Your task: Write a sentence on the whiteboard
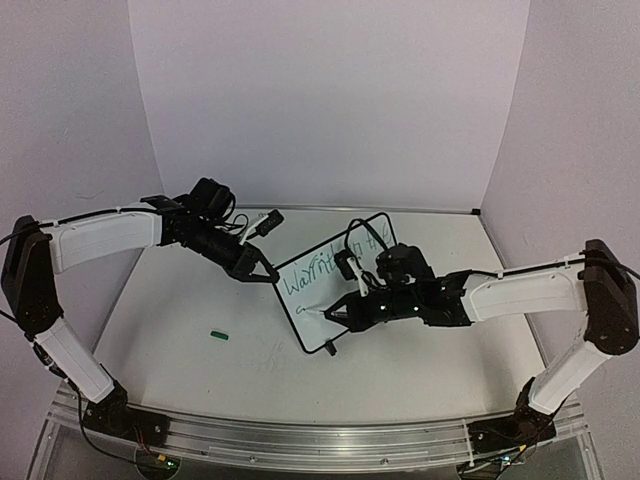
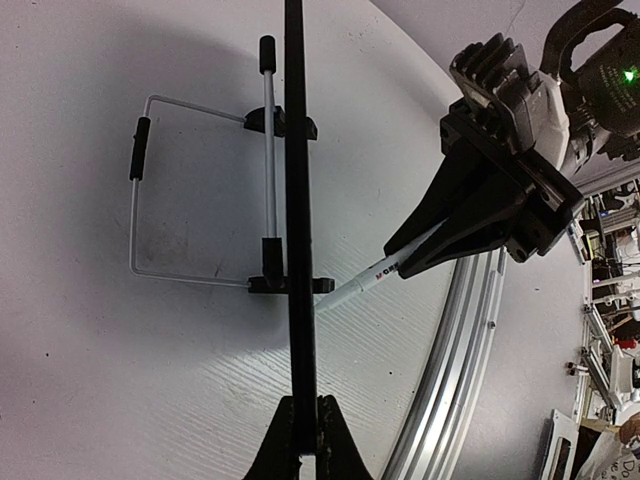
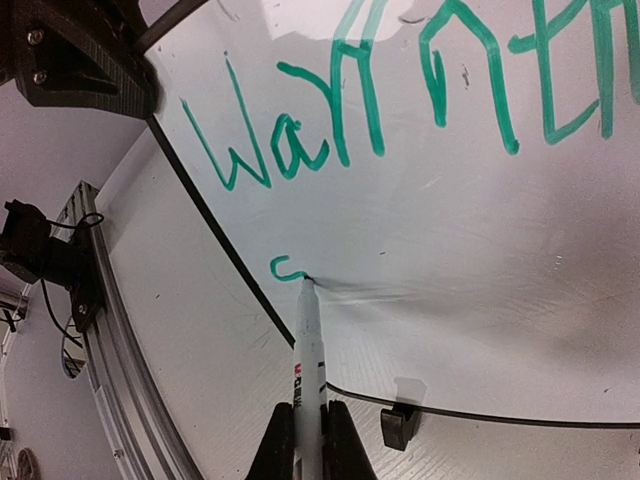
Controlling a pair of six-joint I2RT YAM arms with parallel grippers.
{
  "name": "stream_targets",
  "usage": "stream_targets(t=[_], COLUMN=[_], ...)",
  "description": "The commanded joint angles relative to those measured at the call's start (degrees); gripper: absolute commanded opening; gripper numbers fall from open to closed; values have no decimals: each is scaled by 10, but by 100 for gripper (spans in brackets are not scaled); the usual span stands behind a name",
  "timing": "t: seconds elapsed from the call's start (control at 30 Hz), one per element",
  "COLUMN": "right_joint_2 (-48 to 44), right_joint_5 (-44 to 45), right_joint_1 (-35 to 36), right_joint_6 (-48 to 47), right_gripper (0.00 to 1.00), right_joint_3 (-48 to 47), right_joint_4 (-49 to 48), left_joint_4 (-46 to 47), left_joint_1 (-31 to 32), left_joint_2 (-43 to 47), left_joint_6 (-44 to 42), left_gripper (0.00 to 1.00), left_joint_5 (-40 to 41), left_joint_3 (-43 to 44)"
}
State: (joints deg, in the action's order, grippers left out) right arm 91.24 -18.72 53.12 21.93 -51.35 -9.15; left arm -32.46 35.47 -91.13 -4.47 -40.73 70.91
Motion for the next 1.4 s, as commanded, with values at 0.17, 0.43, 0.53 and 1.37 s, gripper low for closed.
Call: stream_targets(t=[0.17,0.43,0.53,1.37], right_joint_2=[-9,13,17,-39], right_joint_5=[7,-16,-26,-8], right_joint_1=[-3,-2,-2,-17], right_joint_6=[-2,-15,-19,-17], right_gripper=[0,0,0,0], right_joint_3=[9,-18,-28,-12], right_joint_4=[13,11,8,6], left_joint_4=[-28,-28,-28,-29], left_joint_1=[26,26,27,31], left_joint_2=[-8,-9,-11,-19], left_joint_6=[-13,-12,-12,-13], left_gripper=[0,0,0,0], left_joint_5=[-5,-5,-5,-6], left_joint_3=[-2,-3,-2,-2])
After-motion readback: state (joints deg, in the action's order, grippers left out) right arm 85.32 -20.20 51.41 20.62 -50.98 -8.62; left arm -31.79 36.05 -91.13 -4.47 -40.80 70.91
